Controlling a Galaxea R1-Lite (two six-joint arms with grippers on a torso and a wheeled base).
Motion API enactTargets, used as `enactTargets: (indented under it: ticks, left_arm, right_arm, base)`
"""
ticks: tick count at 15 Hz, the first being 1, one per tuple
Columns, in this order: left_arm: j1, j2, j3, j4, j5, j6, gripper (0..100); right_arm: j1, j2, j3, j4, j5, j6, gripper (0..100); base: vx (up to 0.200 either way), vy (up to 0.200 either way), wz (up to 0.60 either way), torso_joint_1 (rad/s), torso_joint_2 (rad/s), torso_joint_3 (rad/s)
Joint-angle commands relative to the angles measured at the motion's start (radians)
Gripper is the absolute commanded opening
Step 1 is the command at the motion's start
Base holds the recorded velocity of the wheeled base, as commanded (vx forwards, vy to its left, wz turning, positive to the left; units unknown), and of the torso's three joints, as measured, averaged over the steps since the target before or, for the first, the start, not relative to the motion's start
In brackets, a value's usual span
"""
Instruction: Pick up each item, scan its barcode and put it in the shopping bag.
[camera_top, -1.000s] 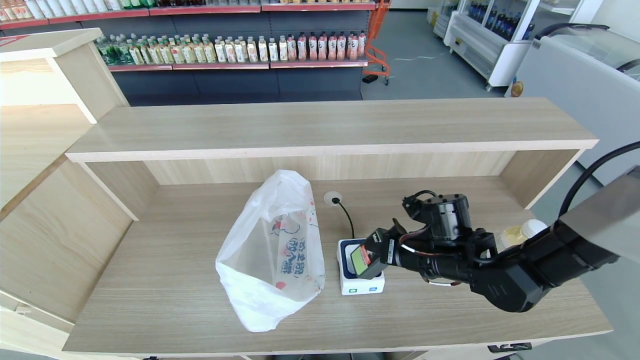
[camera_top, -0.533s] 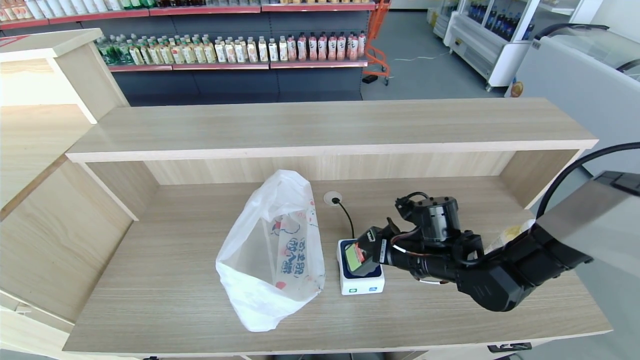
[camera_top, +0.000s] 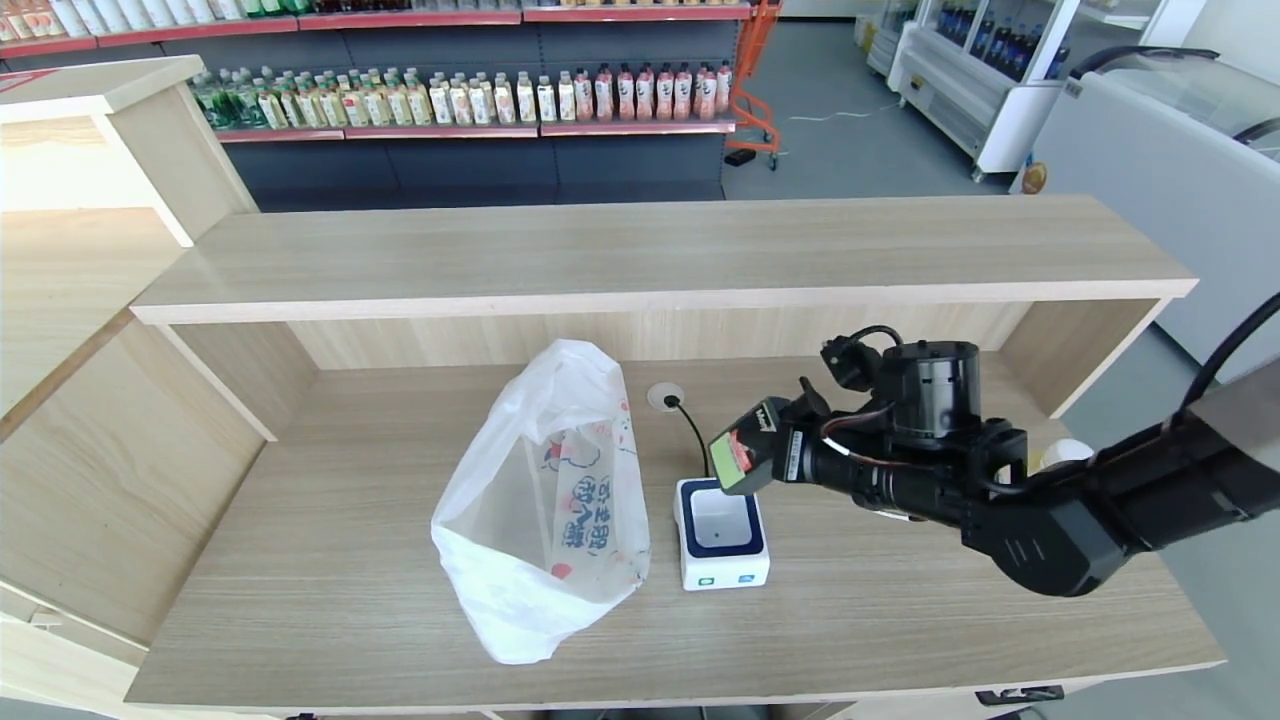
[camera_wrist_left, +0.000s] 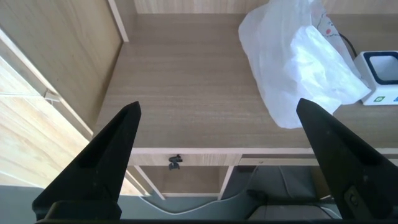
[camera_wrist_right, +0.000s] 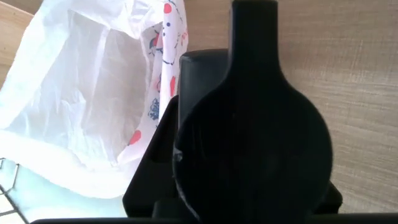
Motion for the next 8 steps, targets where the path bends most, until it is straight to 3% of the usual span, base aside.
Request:
enactTargets:
  ticks: [1,4,8]
  left_arm:
    - [0.0,0.0,0.0,0.0,0.001,-0.002,100]
    - [0.0,0.0,0.0,0.0,-0.001,0.0,100]
    - [0.0,0.0,0.0,0.0,-0.001,0.003,100]
  right_arm:
    - [-0.034,-0.17,0.072,-0.006,0.002,-0.09,0]
    - [-0.027,-0.333,0.235,-0.001,0.002,-0.104,0]
    - [-0.034,-0.416,0.364,-0.001,-0.004,-0.104,0]
  base:
    - [0.0,0.0,0.0,0.0,0.0,0.0]
    - [-0.2,0.0,0.0,0.007,0.0,-0.001]
    - [0.0,0.0,0.0,0.0,0.0,0.0]
